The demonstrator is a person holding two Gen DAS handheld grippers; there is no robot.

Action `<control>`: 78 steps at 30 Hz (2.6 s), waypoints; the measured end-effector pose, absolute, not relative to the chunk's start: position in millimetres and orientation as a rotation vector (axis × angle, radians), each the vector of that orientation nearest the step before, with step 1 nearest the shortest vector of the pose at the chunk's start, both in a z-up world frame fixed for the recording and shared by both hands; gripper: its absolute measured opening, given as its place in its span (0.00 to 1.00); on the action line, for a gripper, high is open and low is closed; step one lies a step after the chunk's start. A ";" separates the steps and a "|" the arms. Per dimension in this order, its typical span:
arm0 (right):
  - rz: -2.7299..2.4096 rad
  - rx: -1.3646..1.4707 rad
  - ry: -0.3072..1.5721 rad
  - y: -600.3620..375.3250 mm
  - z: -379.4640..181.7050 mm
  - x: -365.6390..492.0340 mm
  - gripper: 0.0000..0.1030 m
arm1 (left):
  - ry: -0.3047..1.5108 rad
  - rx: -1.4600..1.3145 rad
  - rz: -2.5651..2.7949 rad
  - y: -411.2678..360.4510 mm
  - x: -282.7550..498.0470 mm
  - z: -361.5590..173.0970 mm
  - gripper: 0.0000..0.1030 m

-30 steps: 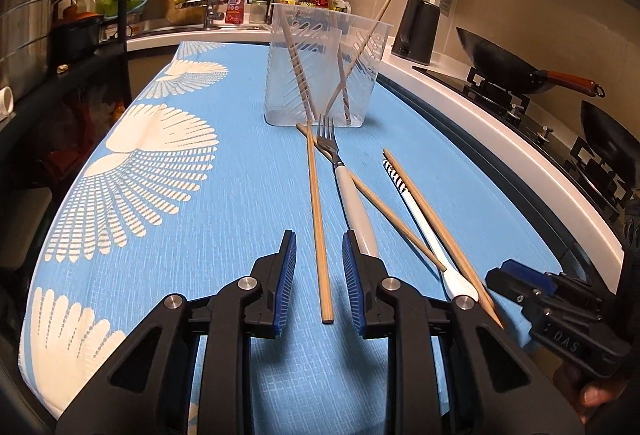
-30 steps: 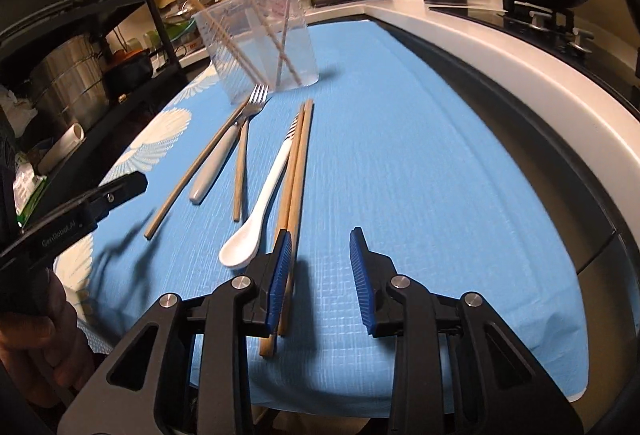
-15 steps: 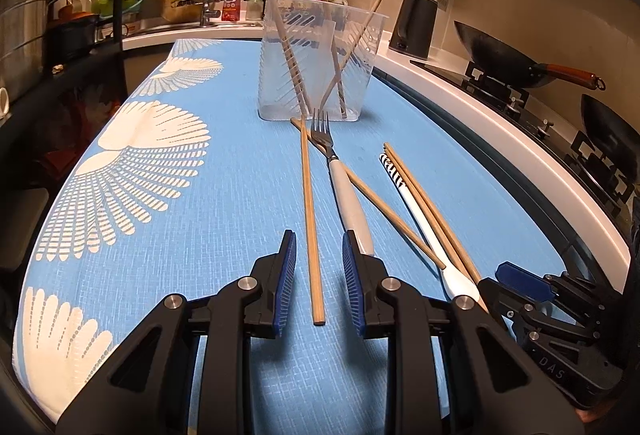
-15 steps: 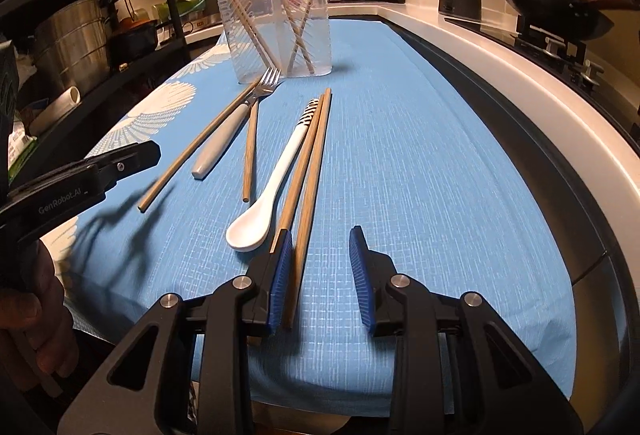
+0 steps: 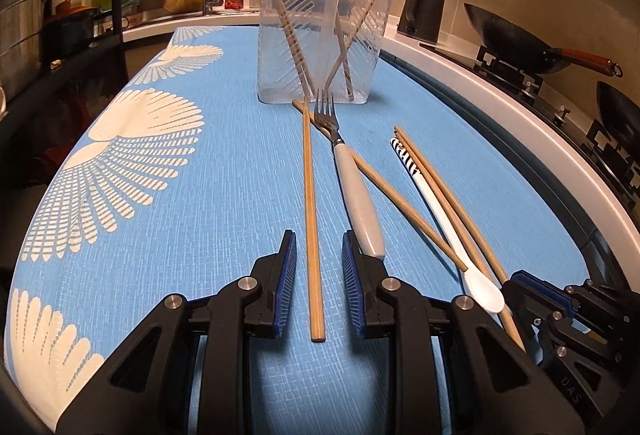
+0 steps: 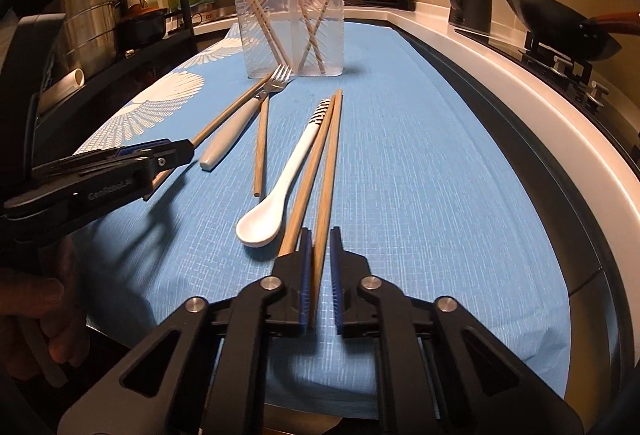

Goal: Organize utensils
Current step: 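Close the right tool on a wooden chopstick while the left tool grasps another chopstick, then hold both chopsticks pinched against the cloth, settling the grips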

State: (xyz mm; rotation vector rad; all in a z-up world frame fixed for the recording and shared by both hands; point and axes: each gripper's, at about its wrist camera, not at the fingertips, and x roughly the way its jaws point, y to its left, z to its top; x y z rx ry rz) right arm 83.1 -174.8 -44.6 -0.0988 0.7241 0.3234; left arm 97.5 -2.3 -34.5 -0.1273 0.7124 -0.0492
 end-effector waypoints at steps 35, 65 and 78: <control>0.206 -0.041 0.639 -194.4 -50.3 77.0 0.12 | 0.718 -0.070 0.047 -5.9 87.9 -40.1 0.07; 0.188 -0.046 0.611 -193.0 -51.8 82.6 0.07 | 0.697 -0.054 0.066 -10.6 84.7 -40.8 0.07; 0.188 -0.052 0.612 -192.4 -51.6 81.9 0.07 | 0.693 -0.043 0.065 -12.7 85.7 -40.8 0.07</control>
